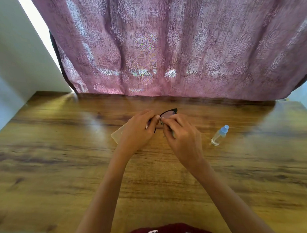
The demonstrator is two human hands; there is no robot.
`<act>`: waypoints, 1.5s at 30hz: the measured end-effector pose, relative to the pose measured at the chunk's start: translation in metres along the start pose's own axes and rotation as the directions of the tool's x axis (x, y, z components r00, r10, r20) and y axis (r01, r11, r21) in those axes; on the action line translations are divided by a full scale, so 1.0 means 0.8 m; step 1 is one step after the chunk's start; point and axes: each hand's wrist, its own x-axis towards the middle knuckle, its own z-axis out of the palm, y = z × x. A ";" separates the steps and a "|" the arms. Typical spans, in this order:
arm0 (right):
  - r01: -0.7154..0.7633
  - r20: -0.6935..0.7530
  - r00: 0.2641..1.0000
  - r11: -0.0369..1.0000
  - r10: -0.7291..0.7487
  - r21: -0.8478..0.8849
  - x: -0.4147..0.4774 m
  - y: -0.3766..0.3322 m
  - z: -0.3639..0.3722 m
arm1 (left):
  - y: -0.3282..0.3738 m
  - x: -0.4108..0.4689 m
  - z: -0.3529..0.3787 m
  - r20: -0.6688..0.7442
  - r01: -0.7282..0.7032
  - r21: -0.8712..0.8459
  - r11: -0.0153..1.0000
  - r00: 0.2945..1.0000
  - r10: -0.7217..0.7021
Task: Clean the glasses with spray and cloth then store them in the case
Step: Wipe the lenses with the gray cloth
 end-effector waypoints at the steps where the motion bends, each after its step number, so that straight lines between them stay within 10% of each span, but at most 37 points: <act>1: -0.015 -0.006 1.000 1.000 0.015 0.001 0.004 0.002 0.000 | 0.000 0.000 0.000 0.002 -0.010 -0.005 1.000 1.000 0.010; 45: -0.024 0.059 0.998 0.997 0.020 0.077 0.000 0.009 -0.003 | -0.001 0.000 0.007 -0.018 0.014 -0.086 0.996 1.000 -0.016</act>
